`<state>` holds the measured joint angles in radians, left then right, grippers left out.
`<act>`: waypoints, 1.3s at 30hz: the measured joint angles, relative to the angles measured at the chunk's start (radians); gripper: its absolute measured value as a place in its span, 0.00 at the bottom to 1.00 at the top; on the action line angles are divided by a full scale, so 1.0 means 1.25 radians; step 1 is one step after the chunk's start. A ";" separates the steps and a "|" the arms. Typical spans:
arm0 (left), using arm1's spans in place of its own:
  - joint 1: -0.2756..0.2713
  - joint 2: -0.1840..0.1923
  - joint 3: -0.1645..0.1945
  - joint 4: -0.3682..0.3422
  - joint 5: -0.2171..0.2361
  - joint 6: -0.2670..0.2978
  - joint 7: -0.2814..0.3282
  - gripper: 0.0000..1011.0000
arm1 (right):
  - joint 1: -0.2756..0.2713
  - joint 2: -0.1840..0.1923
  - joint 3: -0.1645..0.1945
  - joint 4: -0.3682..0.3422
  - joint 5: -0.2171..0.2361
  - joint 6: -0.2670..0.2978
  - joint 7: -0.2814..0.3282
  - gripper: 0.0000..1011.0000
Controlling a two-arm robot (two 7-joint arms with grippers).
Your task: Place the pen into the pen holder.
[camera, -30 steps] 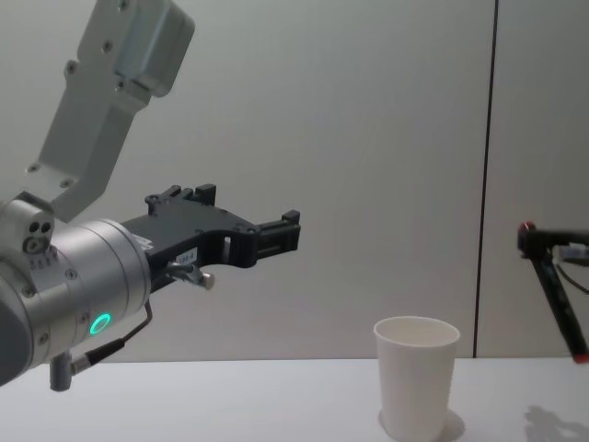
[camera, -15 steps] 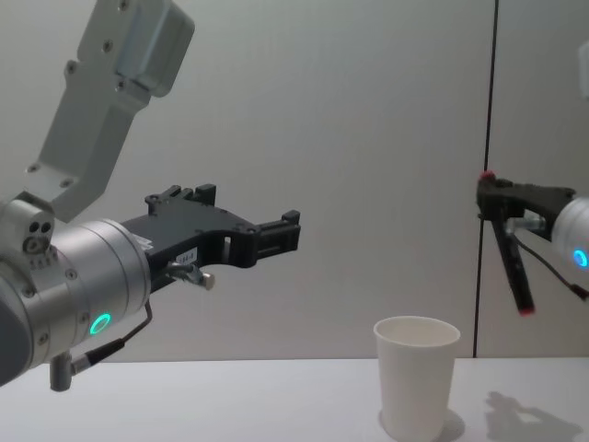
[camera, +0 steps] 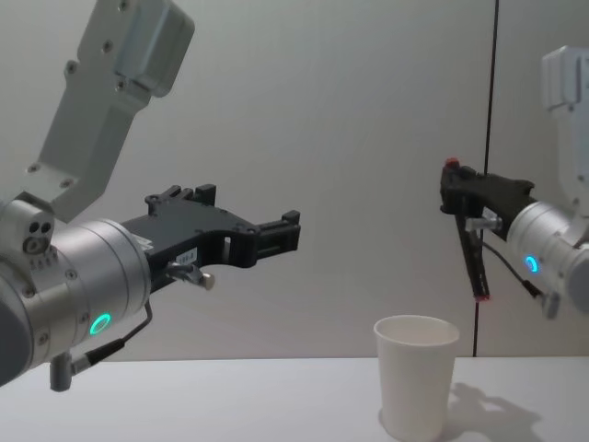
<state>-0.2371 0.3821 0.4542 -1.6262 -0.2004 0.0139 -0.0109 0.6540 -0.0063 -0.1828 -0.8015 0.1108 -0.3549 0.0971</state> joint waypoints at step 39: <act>0.000 0.000 0.000 0.000 0.000 0.000 0.000 0.99 | 0.173 -0.074 -0.033 0.418 0.012 -0.310 0.019 0.16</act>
<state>-0.2372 0.3821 0.4542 -1.6262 -0.2004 0.0139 -0.0109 0.8700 -0.0993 -0.2246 -0.2793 0.1260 -0.7427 0.1209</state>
